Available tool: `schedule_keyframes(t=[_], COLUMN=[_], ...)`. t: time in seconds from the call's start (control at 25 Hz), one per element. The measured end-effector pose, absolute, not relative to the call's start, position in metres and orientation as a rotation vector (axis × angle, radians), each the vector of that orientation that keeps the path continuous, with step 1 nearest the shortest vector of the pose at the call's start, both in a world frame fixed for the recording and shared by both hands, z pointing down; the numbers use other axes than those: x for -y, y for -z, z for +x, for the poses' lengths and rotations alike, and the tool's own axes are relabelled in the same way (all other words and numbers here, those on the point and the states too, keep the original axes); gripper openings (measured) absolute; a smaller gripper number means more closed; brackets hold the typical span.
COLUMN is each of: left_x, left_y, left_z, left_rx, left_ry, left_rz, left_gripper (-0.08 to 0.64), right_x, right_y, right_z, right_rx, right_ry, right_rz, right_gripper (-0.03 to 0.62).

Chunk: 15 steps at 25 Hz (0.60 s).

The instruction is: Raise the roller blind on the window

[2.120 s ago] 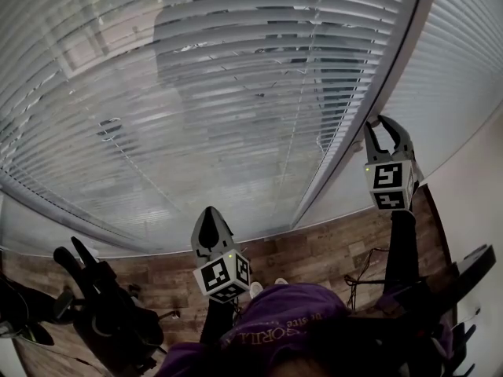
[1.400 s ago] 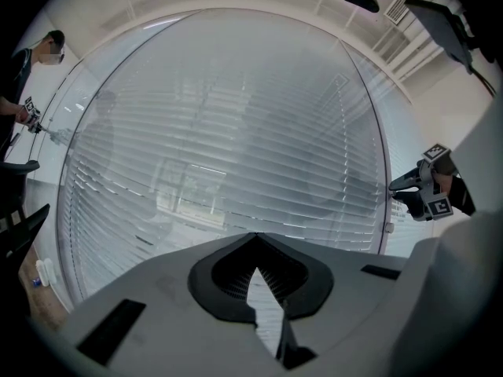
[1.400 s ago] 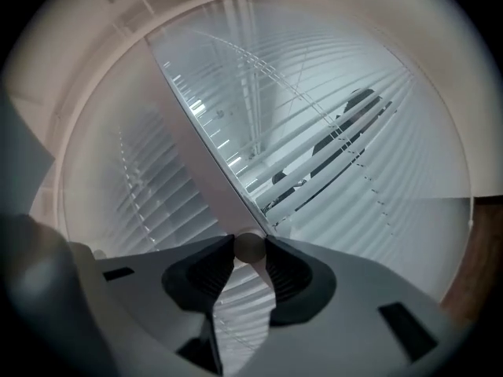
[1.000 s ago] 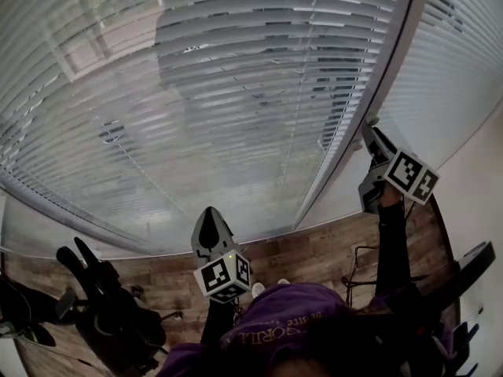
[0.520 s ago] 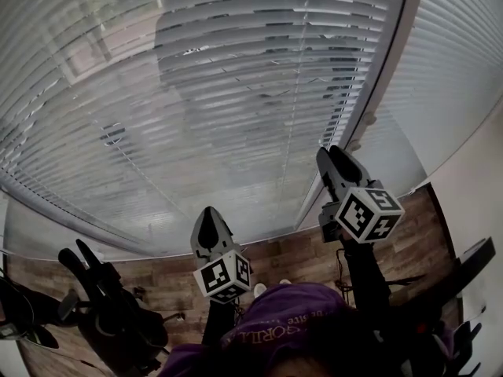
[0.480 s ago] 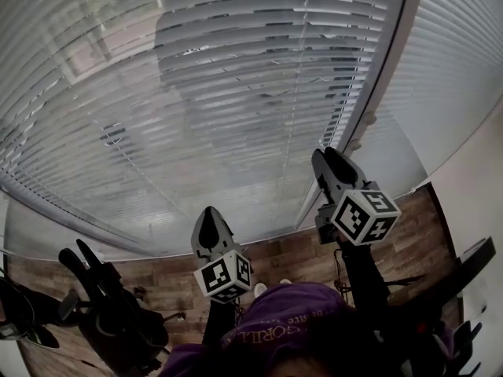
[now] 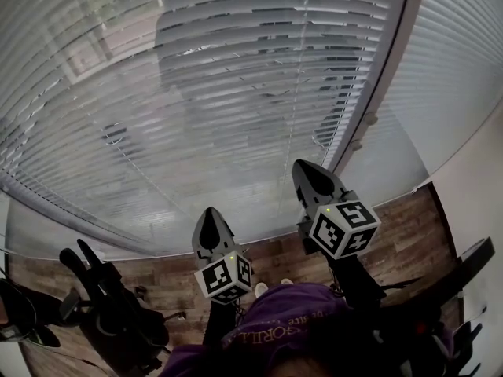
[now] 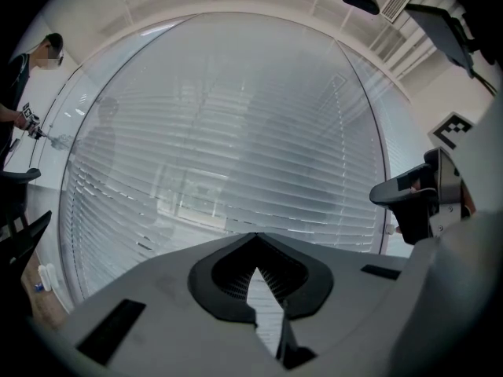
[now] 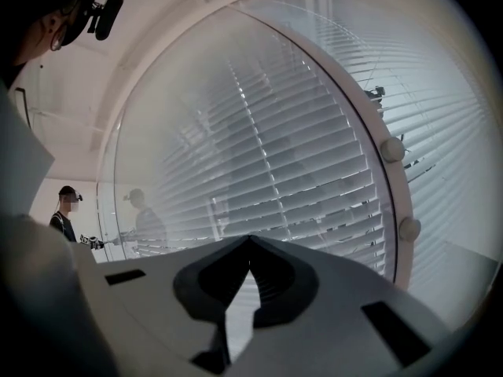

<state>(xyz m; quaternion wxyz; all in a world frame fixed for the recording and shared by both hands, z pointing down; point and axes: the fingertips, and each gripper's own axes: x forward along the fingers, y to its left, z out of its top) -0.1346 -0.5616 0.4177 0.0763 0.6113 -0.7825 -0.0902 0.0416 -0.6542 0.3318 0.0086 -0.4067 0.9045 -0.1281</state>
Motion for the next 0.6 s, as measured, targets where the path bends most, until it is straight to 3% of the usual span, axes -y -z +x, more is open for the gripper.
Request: schedule_keyframes(t=[0.6], left_x=[0.5634], left_y=[-0.4189], left_z=[-0.1319], left_rx=[2.334], left_ry=[0.297], left_rz=[1.816], left_gripper=[0.0], right_x=[0.6531], right_y=[-0.3302], right_z=[0.039], right_rx=[-2.855], right_ry=[0.371], right_rz=[-1.256], right_gripper=[-0.002])
